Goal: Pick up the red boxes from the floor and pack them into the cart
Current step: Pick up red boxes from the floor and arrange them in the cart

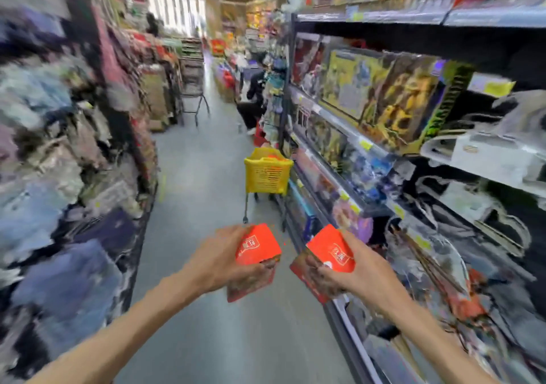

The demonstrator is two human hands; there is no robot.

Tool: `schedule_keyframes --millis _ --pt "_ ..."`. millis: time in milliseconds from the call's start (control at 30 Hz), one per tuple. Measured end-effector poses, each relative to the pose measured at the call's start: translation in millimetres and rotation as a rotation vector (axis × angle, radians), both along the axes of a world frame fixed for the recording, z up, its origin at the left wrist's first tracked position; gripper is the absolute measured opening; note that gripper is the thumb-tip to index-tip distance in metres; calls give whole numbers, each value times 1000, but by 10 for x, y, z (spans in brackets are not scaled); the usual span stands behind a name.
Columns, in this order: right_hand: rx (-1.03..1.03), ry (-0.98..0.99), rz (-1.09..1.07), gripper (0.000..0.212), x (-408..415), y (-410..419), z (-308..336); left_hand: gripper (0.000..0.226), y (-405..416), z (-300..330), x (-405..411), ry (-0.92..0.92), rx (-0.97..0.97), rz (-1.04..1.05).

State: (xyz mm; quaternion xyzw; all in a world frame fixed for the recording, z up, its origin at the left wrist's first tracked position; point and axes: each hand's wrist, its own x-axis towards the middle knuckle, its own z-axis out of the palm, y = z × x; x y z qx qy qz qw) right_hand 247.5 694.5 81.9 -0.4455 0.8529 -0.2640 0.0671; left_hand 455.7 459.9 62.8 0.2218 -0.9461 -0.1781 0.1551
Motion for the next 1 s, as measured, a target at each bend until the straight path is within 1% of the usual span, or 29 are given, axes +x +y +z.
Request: schedule_keyframes --millis 100,133,267,400,500,600,667,767,867,1000 --pt "16 11 77 88 -59 -948 7 92 -764 86 225 8 -33 91" --pt "17 -2 103 88 -98 -1233 11 91 -1000 112 260 9 -30 120" --pt "9 -32 201 78 -346 -2332 -3 90 -1897 132 226 -5 -9 226" --pt "0 -33 263 83 -770 -3445 -82 93 -2761 88 -75 2 10 273" --pt "13 47 333 89 -1118 -4256 -60 92 -3409 83 -362 -5 21 303" --pt "16 125 362 89 -1447 -5068 25 92 -4069 150 -629 -16 15 328" --pt "25 148 384 90 -1652 -5631 78 87 -4516 237 -797 10 20 335" --pt "36 151 401 92 -1921 -6429 127 83 -5170 349 -1040 10 31 368" --pt "40 135 396 94 -2174 -7200 135 91 -5939 326 -1266 -5 17 378" --pt "48 122 390 94 -2543 -8229 81 94 -7119 185 -1621 -18 2 381"
